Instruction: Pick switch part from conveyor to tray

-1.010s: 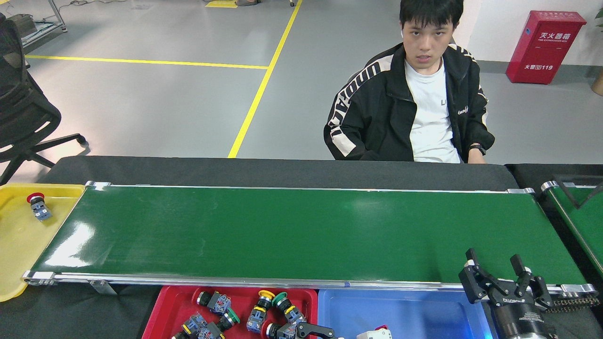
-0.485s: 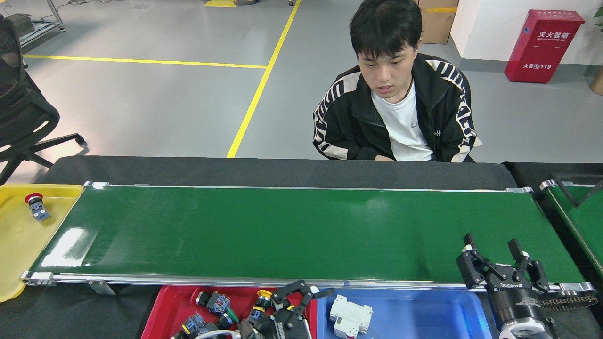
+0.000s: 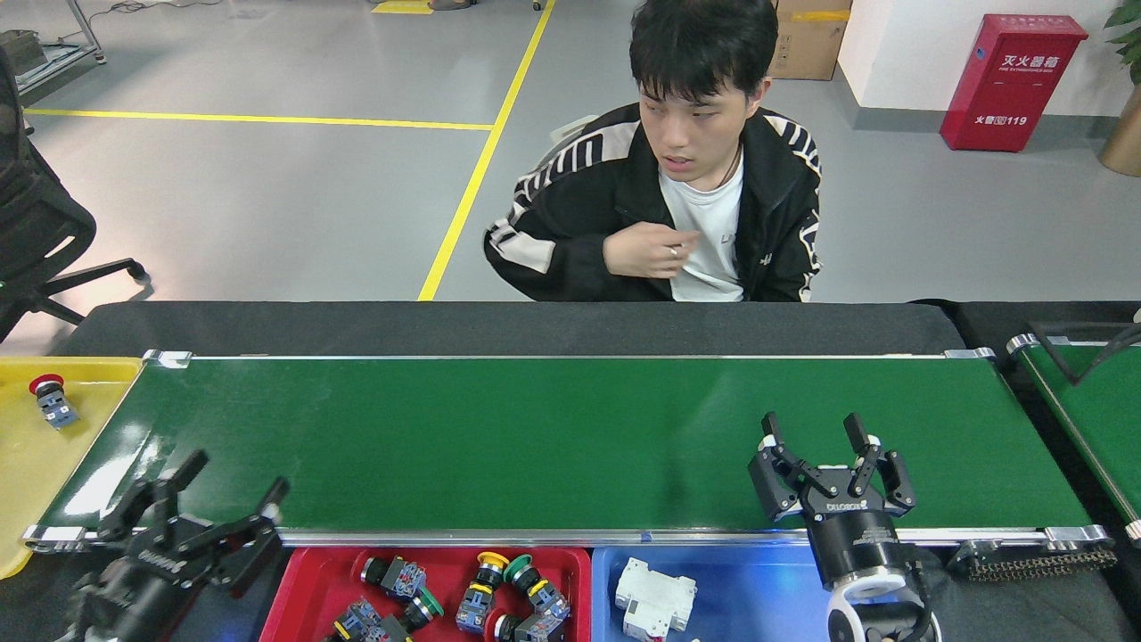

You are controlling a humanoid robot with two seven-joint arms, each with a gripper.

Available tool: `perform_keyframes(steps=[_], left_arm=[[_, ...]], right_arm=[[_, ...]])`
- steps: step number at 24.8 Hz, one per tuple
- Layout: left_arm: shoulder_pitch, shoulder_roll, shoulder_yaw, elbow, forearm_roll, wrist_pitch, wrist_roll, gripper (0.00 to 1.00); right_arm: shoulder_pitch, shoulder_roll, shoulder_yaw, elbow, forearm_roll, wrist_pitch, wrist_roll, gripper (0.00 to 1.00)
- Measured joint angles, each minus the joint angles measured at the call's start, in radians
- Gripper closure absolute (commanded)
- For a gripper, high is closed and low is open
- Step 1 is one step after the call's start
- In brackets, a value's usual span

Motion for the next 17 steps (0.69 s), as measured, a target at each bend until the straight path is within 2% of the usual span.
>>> perform_keyframes(steps=[5,8,12,17], left_arm=[[0.131,-0.104,0.058,-0.069,0.007,0.029,-0.002,0.01],[0.131,-0.11,0.056,-0.065,0.011,0.093,-0.003,0.01],[0.105,-0.109,0.049,-0.047,0.02,0.168,-0.004,0.01],[0.1,-0.109,0.049,-0.034,0.025,0.181,-0.007,0.01]], right_arm=[[0.005,0.0,0.022,-0.024,0.0,-0.005,0.0,0.0],[0.038,-0.008,0.023,-0.034,0.0,-0.012,0.004,0.0],[0.07,-0.069,0.022,-0.061,0.0,-0.012,0.004,0.0],[0.084,-0.07,0.021,-0.106,0.0,-0.011,0.005,0.0]])
